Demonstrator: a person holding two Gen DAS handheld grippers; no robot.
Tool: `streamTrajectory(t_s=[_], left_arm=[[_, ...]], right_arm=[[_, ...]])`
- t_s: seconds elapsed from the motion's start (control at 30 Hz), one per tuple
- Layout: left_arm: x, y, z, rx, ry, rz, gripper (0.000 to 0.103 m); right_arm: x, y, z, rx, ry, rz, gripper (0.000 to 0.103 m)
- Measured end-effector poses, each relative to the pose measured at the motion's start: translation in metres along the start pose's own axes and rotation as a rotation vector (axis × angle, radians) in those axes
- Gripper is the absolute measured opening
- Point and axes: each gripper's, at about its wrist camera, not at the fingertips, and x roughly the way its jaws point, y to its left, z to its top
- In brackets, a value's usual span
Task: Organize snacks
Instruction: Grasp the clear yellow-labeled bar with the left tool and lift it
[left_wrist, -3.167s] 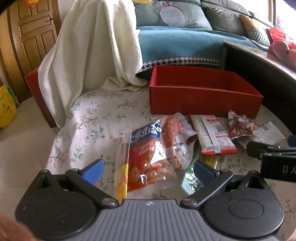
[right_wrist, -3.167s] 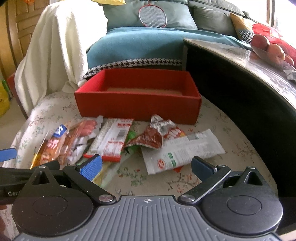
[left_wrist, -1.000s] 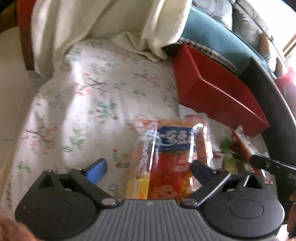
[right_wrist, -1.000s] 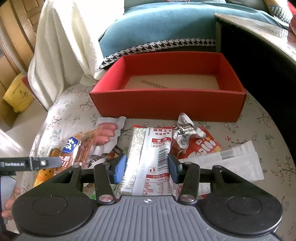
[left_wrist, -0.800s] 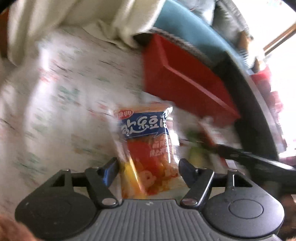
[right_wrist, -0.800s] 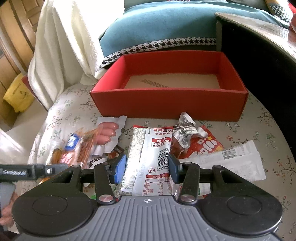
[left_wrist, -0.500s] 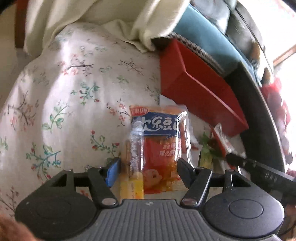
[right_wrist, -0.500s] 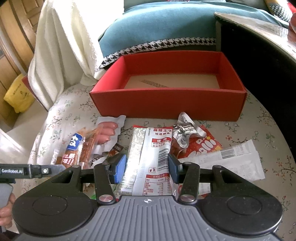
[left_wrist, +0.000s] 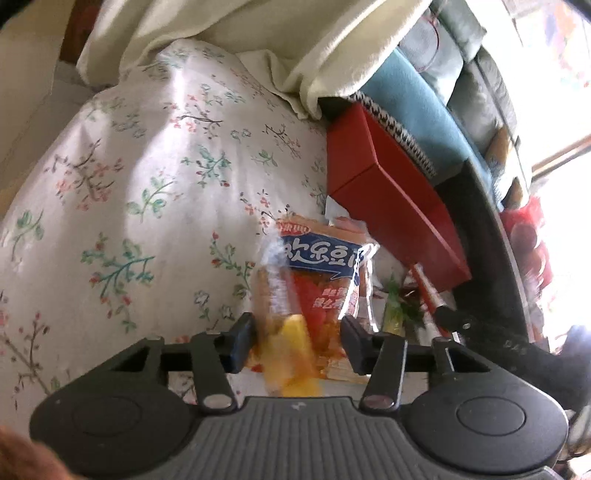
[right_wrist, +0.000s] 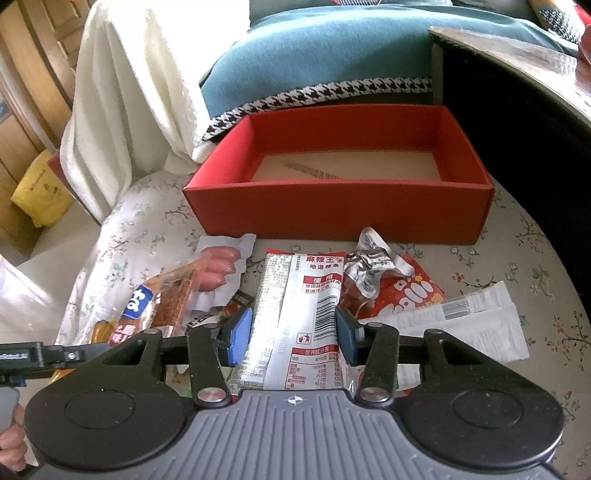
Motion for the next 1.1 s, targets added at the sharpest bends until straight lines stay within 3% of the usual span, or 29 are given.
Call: streamTrajectory(t_s=[0.13,0.23,0.37,0.47,0.6,0.83,0.9,0.97,1.03,1.1], left_arm=[[-0.006,0.005,-0.004,-0.017,-0.013,-0.009,0.042],[-0.002,0.014,-0.006,-0.081,0.029,-0.026,0.042],[-0.008,0.012,-0.008,-0.066,-0.032,0.061,0.039],[-0.018,0.000,-0.004,0.016,-0.082,0.084,0.039],[-0.007,-0.001,-0.009,0.060,-0.022,0.165,0.037],[-0.005,-0.010,-0.018,0.136,-0.011,0.192,0.043],[-0.003,-0.010,-0.017,0.110,0.006,0.165,0.059],[-0.002,-0.013,-0.019,0.133,0.006,0.168,0.060],[0.002,-0.023,-0.024,0.211,0.007,0.224,0.053],[0.004,-0.031,-0.027,0.269,0.002,0.303,0.031]], right_arm=[[0.003,0.002,-0.001,-0.002,0.011,-0.001,0.056],[0.005,0.003,-0.001,-0.005,0.016,0.000,0.056],[0.004,0.003,-0.002,-0.006,0.016,0.003,0.056],[0.004,0.002,-0.001,-0.006,0.015,0.001,0.056],[0.005,0.004,-0.002,-0.011,0.017,0.002,0.056],[0.005,0.006,-0.003,-0.018,0.021,0.002,0.056],[0.005,0.006,-0.003,-0.019,0.022,0.003,0.056],[0.004,0.005,-0.003,-0.016,0.020,0.005,0.056],[0.004,0.004,-0.003,-0.017,0.020,0.003,0.056],[0.004,0.004,-0.002,-0.016,0.020,0.002,0.056]])
